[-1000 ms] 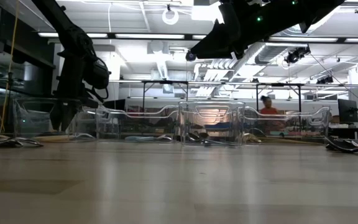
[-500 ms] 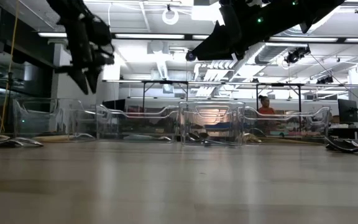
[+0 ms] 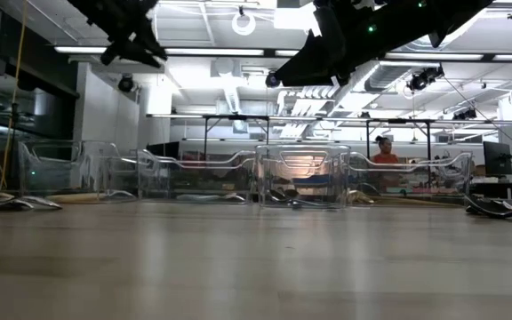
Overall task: Sort silverware by color (type)
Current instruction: Put the black spoon into the middle right transparent bin
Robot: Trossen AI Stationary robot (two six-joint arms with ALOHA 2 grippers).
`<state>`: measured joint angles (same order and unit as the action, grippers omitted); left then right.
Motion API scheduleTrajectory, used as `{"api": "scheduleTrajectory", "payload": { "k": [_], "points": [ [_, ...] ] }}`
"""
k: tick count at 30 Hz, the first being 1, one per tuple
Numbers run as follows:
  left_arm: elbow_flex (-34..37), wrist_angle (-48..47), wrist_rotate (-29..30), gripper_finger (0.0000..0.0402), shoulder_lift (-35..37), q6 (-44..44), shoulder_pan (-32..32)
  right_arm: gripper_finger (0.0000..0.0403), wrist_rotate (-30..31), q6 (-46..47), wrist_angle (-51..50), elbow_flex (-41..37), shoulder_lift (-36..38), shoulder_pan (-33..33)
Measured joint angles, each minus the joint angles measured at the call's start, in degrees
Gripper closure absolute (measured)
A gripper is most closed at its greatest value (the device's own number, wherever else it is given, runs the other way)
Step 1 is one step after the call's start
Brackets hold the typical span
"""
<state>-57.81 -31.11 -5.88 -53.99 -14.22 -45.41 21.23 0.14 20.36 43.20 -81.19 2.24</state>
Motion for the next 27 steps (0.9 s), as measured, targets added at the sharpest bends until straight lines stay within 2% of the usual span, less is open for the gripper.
{"api": "scheduleTrajectory", "payload": {
  "k": [6,10,14,17,20,27],
  "points": [
    [13.5,17.8,-5.8,0.0284,8.3,3.0,8.0,0.0231,0.0,-0.1,0.0,0.0,0.0,0.0],
    [26.5,36.0,-10.6,0.0284,12.4,3.5,16.5,0.0231,0.0,-0.2,0.6,0.0,0.0,0.0],
    [40.2,60.6,-8.5,0.0284,13.4,3.9,24.5,0.0231,0.0,-0.1,1.9,0.0,0.0,0.0],
    [47.9,74.0,-5.3,0.0284,12.1,6.2,28.7,0.0231,-0.1,-0.2,2.8,0.0,0.0,0.0],
    [51.2,79.2,-4.1,0.0284,11.8,9.2,31.1,0.0231,-1.7,-0.2,3.8,0.0,0.0,0.0],
    [51.4,76.3,-3.9,0.0284,11.8,16.2,34.8,0.0231,-3.5,-0.6,6.6,0.0,0.0,0.0]
  ]
}}
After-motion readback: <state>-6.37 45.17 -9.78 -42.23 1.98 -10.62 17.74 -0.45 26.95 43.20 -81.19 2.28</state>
